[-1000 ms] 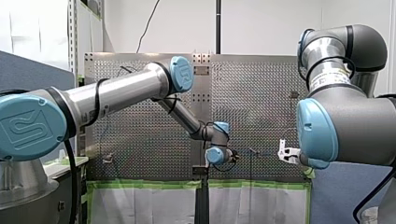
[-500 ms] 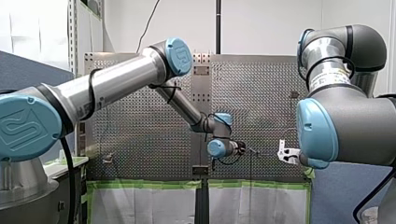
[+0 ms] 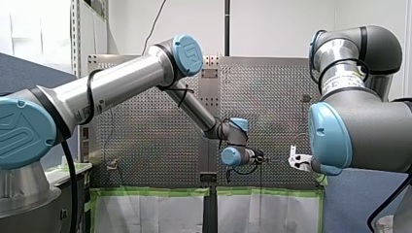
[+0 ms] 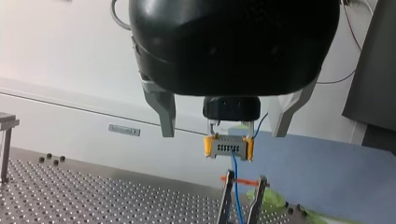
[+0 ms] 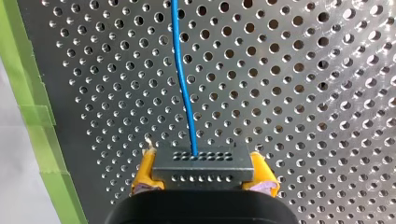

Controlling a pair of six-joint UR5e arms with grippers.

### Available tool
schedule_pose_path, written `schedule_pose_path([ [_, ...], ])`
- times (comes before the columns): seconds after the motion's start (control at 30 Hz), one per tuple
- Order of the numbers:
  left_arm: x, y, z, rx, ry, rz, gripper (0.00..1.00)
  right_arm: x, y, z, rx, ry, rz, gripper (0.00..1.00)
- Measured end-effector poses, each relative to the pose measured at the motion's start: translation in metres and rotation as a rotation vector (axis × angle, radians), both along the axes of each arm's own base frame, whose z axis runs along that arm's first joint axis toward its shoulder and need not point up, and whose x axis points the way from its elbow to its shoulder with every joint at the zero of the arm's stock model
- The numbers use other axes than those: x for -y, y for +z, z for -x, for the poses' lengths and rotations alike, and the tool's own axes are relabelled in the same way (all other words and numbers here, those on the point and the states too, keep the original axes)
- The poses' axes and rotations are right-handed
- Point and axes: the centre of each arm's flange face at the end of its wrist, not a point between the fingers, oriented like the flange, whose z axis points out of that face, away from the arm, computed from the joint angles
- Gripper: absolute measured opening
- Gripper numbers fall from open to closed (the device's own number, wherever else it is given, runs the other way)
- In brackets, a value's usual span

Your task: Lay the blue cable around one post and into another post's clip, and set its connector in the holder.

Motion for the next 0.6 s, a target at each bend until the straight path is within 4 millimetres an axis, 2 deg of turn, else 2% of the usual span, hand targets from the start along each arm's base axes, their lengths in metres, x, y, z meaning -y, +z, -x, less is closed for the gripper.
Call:
schedule_pose_path([
  [0.6,0.0051,-0.0006,0.0100,-0.011,0.017,0.008,0.98,-0.0004,0.0000,-0.0007,0.006,0.004,-0.004,0.00],
])
